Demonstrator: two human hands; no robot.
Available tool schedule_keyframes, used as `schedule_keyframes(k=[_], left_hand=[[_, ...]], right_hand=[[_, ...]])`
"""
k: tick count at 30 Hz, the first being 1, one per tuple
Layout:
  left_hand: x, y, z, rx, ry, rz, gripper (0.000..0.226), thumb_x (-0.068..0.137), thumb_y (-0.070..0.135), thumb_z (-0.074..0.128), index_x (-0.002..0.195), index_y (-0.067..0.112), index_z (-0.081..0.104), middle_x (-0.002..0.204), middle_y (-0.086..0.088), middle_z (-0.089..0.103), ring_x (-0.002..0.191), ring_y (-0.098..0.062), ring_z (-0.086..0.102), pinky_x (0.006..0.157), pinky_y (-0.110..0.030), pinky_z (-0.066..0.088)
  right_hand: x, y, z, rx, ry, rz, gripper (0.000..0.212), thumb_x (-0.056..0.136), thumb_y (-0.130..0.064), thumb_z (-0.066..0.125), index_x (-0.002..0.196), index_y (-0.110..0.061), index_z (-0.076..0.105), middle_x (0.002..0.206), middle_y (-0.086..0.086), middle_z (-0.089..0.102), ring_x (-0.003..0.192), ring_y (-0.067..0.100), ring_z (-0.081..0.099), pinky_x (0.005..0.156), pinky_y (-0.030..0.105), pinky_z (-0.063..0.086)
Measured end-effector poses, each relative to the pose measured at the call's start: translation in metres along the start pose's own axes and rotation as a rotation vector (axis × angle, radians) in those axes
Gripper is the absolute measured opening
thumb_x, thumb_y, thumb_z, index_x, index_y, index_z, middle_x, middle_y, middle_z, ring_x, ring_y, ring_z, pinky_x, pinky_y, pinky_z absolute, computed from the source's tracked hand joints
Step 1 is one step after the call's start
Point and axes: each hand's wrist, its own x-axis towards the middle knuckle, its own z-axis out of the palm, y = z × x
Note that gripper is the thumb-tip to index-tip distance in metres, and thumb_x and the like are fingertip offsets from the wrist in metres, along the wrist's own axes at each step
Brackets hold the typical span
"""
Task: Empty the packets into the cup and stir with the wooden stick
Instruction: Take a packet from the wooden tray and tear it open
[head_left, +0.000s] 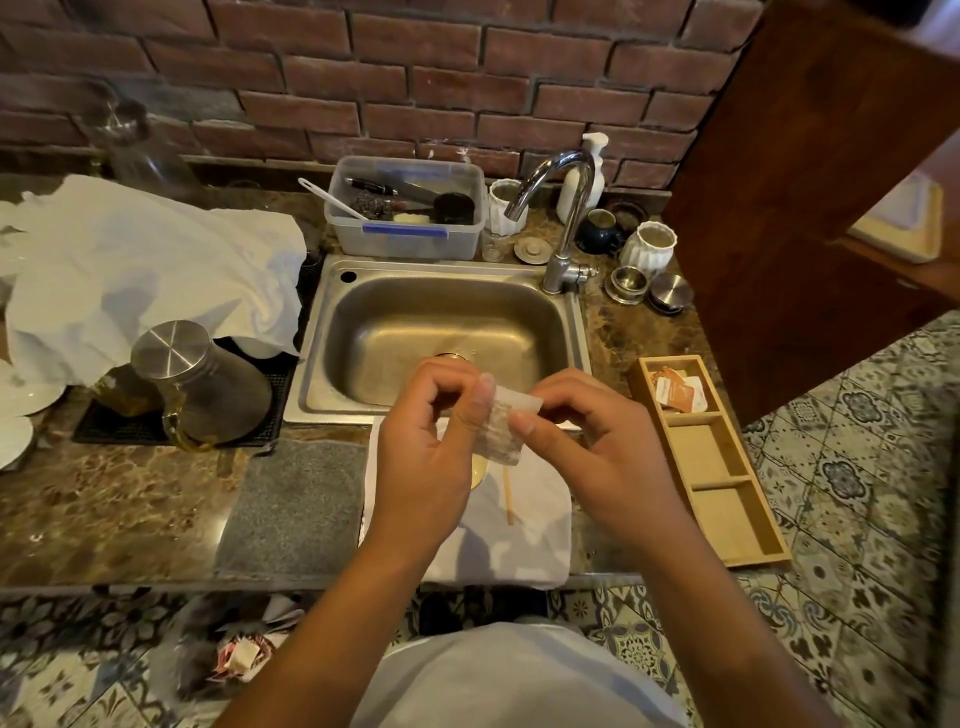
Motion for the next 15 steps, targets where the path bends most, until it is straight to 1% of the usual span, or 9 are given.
schedule_keyframes(k=[2, 4, 5, 6, 8, 10, 12, 14, 15], left_hand=[[-0.001, 0.002, 0.002, -0.109, -0.043, -0.086, 0.011, 0.095, 0.020, 0.062, 0.091, 0.011, 0.066, 0.091, 0.003, 0.067, 0.084, -0.007, 0.064, 0.076, -0.024, 0.054], [0.001, 0.002, 0.001, -0.111, -0.098, -0.103, 0.010, 0.094, 0.020, 0.063, 0.095, 0.013, 0.070, 0.092, 0.005, 0.070, 0.086, -0.006, 0.067, 0.078, -0.023, 0.055], [0.003, 0.002, -0.001, -0.093, -0.112, -0.098, 0.009, 0.094, 0.019, 0.065, 0.096, 0.014, 0.071, 0.093, 0.007, 0.071, 0.088, -0.007, 0.068, 0.079, -0.023, 0.054], [0.004, 0.001, -0.002, -0.078, -0.116, -0.092, 0.006, 0.093, 0.019, 0.066, 0.096, 0.015, 0.071, 0.094, 0.008, 0.072, 0.089, -0.007, 0.068, 0.080, -0.023, 0.054], [0.006, -0.002, -0.005, -0.040, -0.120, -0.075, 0.004, 0.092, 0.017, 0.066, 0.092, 0.015, 0.069, 0.094, 0.010, 0.072, 0.090, -0.010, 0.068, 0.082, -0.026, 0.054], [0.008, -0.004, -0.005, 0.001, -0.135, -0.055, 0.005, 0.093, 0.016, 0.065, 0.091, 0.013, 0.068, 0.094, 0.010, 0.071, 0.090, -0.012, 0.068, 0.083, -0.028, 0.054], [0.008, -0.001, -0.004, -0.023, -0.150, -0.066, 0.006, 0.094, 0.017, 0.067, 0.090, 0.012, 0.069, 0.091, 0.011, 0.071, 0.088, -0.008, 0.067, 0.080, -0.023, 0.053], [0.008, 0.004, -0.002, -0.101, -0.178, -0.127, 0.008, 0.091, 0.019, 0.065, 0.092, 0.014, 0.071, 0.088, 0.012, 0.073, 0.085, -0.004, 0.067, 0.076, -0.018, 0.052], [0.008, 0.005, -0.001, -0.117, -0.198, -0.151, 0.010, 0.090, 0.020, 0.063, 0.094, 0.015, 0.072, 0.088, 0.012, 0.074, 0.084, -0.003, 0.068, 0.075, -0.017, 0.052]], right_hand=[[0.000, 0.001, 0.001, 0.020, 0.054, -0.004, 0.007, 0.093, -0.024, 0.072, 0.099, -0.022, 0.074, 0.091, -0.006, 0.069, 0.087, 0.019, 0.066, 0.074, 0.029, 0.055], [0.000, 0.002, 0.000, 0.056, 0.113, 0.014, 0.007, 0.094, -0.018, 0.072, 0.100, -0.016, 0.074, 0.093, 0.000, 0.070, 0.087, 0.017, 0.067, 0.074, 0.024, 0.053], [0.000, 0.003, -0.002, 0.068, 0.115, 0.037, 0.007, 0.094, -0.019, 0.072, 0.099, -0.014, 0.075, 0.092, 0.001, 0.070, 0.086, 0.016, 0.067, 0.074, 0.024, 0.053], [0.001, 0.003, -0.005, 0.073, 0.083, 0.065, 0.009, 0.093, -0.021, 0.073, 0.096, -0.013, 0.076, 0.089, 0.001, 0.071, 0.084, 0.016, 0.068, 0.073, 0.026, 0.054], [0.000, 0.005, -0.010, 0.077, -0.048, 0.118, 0.019, 0.091, -0.029, 0.073, 0.090, -0.011, 0.078, 0.084, 0.001, 0.074, 0.080, 0.021, 0.069, 0.070, 0.033, 0.055], [0.000, 0.005, -0.012, 0.073, -0.120, 0.126, 0.024, 0.090, -0.032, 0.071, 0.088, -0.009, 0.078, 0.082, 0.003, 0.074, 0.079, 0.025, 0.069, 0.069, 0.033, 0.054], [0.000, 0.006, -0.012, 0.068, -0.097, 0.091, 0.019, 0.092, -0.028, 0.071, 0.094, -0.010, 0.077, 0.084, 0.002, 0.073, 0.080, 0.025, 0.068, 0.070, 0.032, 0.054], [0.001, 0.007, -0.012, 0.080, -0.029, 0.062, 0.010, 0.092, -0.019, 0.072, 0.099, -0.013, 0.076, 0.087, -0.002, 0.073, 0.080, 0.019, 0.067, 0.071, 0.030, 0.054], [0.001, 0.008, -0.012, 0.100, 0.003, 0.056, 0.009, 0.092, -0.016, 0.072, 0.100, -0.015, 0.075, 0.087, -0.003, 0.072, 0.079, 0.016, 0.067, 0.071, 0.029, 0.054]])
